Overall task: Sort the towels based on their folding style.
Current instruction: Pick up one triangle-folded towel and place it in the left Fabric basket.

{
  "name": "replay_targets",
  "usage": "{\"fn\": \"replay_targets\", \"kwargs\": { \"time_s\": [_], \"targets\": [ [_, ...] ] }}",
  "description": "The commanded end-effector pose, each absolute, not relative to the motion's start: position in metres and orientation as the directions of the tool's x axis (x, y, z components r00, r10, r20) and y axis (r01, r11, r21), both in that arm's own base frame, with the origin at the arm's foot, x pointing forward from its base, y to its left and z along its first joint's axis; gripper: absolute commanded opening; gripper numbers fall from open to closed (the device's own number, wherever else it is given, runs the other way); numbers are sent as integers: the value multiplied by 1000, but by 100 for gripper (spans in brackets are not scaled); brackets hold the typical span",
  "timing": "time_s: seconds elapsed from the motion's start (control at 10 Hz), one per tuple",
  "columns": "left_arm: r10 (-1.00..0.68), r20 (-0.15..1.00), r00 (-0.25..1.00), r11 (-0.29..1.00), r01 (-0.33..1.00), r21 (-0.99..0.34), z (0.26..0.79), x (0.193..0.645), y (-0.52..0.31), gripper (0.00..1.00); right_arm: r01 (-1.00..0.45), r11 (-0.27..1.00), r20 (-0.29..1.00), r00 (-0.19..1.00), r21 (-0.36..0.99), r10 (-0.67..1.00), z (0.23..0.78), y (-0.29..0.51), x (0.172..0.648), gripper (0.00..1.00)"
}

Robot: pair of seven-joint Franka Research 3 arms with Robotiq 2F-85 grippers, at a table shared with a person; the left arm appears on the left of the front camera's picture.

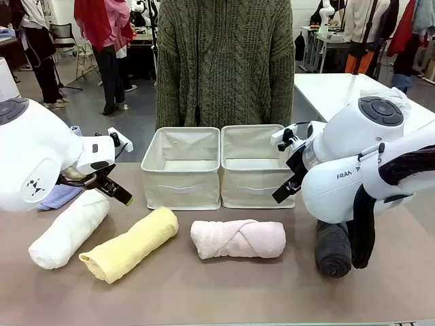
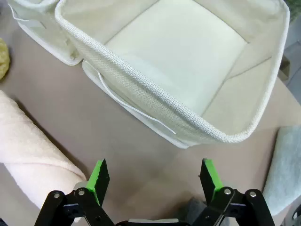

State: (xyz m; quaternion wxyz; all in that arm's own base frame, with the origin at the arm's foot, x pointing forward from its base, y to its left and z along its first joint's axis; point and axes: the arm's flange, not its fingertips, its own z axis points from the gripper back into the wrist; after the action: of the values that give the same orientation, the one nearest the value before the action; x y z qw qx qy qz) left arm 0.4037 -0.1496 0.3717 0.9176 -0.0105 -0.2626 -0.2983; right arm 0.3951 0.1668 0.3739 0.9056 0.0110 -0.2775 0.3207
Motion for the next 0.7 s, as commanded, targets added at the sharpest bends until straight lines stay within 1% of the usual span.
{"fn": "replay_targets", "kwargs": {
  "time_s": [0.0,0.6],
  "targets": [
    [-542,488,684,822,553,137,372,404,-150,100,-587,794,510,640,-158,575,374,167,395,100],
    [-542,488,684,822,553,137,372,404,-150,100,-587,794,510,640,-158,575,374,167,395,100]
  ]
}}
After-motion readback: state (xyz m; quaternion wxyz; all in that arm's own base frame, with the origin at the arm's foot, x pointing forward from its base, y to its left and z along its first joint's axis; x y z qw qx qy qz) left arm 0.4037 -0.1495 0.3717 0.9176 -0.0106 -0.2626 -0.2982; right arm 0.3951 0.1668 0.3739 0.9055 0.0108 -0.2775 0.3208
